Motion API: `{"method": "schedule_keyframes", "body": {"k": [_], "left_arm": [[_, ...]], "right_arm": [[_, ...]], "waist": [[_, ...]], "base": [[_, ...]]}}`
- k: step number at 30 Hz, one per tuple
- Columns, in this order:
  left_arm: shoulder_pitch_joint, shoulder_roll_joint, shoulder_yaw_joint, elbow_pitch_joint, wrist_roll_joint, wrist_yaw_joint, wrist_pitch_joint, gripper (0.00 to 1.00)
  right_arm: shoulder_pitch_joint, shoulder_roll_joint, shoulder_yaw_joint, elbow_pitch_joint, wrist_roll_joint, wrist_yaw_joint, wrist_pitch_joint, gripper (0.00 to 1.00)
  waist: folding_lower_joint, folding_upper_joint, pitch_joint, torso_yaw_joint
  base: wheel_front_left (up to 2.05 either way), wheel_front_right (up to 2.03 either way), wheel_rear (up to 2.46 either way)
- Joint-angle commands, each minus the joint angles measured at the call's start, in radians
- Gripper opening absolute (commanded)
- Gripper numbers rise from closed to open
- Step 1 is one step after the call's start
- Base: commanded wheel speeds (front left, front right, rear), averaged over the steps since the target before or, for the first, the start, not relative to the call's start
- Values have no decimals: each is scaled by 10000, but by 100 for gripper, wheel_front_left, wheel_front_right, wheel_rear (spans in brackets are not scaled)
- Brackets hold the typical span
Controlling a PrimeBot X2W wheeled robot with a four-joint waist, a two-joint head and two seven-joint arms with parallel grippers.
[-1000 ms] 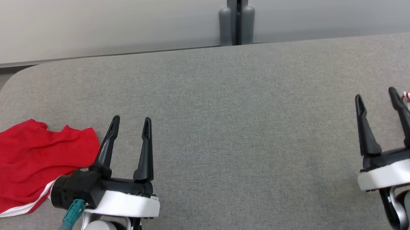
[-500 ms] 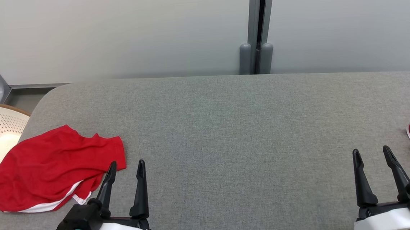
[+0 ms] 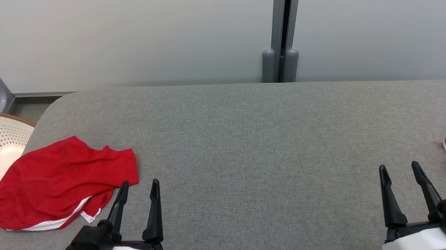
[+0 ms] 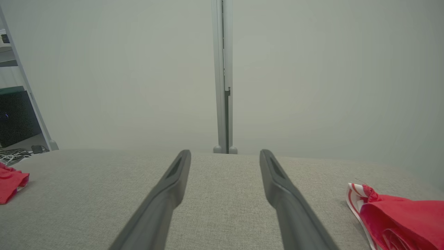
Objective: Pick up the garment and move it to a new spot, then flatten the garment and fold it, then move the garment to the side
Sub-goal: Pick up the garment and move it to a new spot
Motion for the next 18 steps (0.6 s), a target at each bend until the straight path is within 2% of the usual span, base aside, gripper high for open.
{"method": "schedule_keyframes", "body": {"k": [1, 18], "left_arm": [[53, 32, 32, 17, -43, 31, -18, 100], [-44, 32, -73, 67, -81, 13, -18, 100]], "right_arm": [[-52, -12, 0, 15, 24, -18, -8, 100], [-20, -10, -24, 94, 166, -18, -8, 100]], "waist": [[0, -1, -3, -22], [0, -1, 14, -55]], "base": [[0, 0, 0], [0, 0, 0]]}}
